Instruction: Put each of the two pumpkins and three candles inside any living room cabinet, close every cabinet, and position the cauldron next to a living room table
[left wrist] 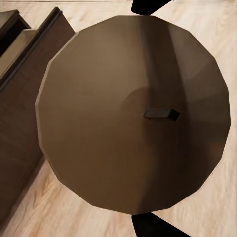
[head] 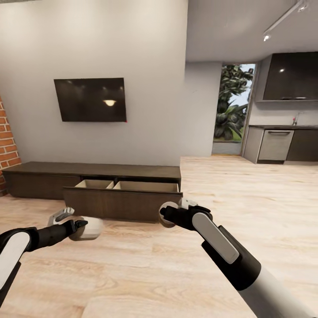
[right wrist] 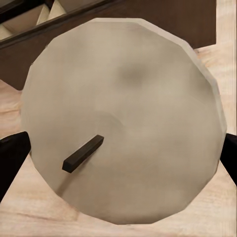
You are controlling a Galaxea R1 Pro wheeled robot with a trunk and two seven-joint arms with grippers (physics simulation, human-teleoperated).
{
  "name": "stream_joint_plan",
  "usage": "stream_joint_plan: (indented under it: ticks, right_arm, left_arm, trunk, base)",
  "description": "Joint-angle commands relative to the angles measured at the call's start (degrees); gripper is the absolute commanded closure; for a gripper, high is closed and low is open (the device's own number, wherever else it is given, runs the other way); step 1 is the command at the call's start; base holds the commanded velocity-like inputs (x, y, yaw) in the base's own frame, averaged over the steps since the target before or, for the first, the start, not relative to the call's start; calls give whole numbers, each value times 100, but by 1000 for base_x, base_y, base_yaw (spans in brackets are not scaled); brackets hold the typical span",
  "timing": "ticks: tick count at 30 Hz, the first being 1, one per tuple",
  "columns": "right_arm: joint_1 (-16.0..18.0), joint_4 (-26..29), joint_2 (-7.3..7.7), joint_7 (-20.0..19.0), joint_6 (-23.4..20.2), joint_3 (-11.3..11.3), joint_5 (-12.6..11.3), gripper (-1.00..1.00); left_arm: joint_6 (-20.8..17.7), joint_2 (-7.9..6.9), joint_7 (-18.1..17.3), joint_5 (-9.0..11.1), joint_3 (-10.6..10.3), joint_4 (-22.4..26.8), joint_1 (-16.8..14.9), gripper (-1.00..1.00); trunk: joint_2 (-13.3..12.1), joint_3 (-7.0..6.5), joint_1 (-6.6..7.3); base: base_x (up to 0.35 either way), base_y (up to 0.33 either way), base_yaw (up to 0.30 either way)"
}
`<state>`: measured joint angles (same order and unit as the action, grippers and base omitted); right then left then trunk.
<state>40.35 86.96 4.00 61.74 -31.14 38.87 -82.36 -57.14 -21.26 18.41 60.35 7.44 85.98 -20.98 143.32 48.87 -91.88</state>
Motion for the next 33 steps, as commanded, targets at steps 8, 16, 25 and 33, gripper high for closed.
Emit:
stream_joint_plan:
  ticks: [8,16,25,33]
  right_arm:
    - [8,-3,10,-156,-42,7,-17,100]
    - [8,-4,-4,-171,-44,7,-9,100]
    - [8,-12,-11,-164,-47,7,-8,100]
    - [8,-12,-5,-156,-59,11,5,100]
  left_arm:
    - [-16,-19,57,74,8,-115,-2,100]
    - [-16,-19,57,74,19,-302,-4,100]
    - [-16,-18,57,82,20,-664,-19,100]
    - [-16,-19,57,83,29,-682,-20,100]
  trunk:
    - [-25,-134,30]
    - [-345,-242,206]
    - [-706,-362,403]
    - [-907,-405,513]
  base:
    - [0,0,-255]
    - [0,0,-256]
    - [0,0,-250]
    - [0,0,-196]
